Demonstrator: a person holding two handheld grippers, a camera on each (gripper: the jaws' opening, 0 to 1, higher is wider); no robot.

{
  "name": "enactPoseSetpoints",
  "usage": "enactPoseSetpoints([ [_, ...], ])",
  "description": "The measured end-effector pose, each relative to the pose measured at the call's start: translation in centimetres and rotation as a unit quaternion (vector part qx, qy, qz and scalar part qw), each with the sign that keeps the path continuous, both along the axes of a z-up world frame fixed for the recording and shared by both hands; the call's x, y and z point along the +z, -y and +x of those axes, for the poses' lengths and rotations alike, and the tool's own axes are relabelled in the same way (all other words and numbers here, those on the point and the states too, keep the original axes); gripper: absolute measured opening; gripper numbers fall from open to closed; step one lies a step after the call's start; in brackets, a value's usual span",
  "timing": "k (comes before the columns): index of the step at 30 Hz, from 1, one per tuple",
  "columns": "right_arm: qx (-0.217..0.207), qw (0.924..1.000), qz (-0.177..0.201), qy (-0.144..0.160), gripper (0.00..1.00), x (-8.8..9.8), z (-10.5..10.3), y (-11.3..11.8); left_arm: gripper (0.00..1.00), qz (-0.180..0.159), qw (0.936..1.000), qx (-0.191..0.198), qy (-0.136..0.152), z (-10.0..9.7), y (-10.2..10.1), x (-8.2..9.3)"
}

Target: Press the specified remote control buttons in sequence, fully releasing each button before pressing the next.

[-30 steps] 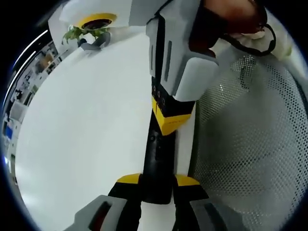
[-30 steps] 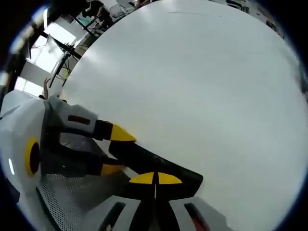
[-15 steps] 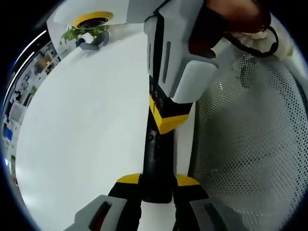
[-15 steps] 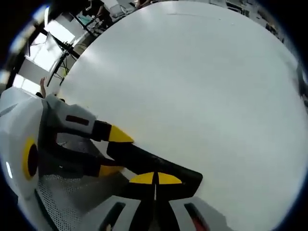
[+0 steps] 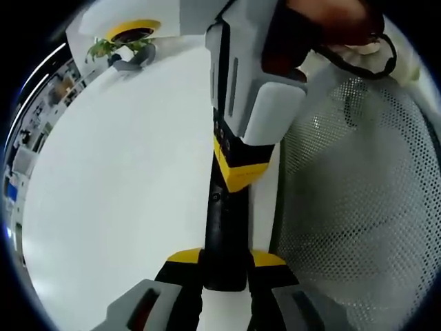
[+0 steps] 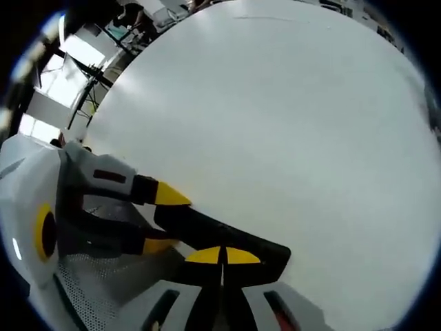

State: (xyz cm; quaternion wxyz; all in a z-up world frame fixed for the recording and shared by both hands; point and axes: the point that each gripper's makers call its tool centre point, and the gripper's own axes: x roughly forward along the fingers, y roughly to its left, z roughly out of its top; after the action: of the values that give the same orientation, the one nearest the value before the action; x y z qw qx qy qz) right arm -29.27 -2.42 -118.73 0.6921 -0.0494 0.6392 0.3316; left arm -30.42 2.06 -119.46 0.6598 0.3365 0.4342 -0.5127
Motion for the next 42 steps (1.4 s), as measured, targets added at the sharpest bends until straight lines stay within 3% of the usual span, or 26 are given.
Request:
enactPoseSetpoints([
  [12, -0.01, 0.9999, 0.0, -0.013, 0.0, -0.01, 0.06, 0.09, 0.24, 0.0, 1.0, -0.002, 0.0, 0.01, 0.06, 0.03],
  [42, -0.006, 0.9999, -0.014, -0.005, 0.0, -0.1, 0.33, -0.08, 0.24, 0.008, 0.9998, -0.017, 0.001, 0.02, -0.08, -0.06],
])
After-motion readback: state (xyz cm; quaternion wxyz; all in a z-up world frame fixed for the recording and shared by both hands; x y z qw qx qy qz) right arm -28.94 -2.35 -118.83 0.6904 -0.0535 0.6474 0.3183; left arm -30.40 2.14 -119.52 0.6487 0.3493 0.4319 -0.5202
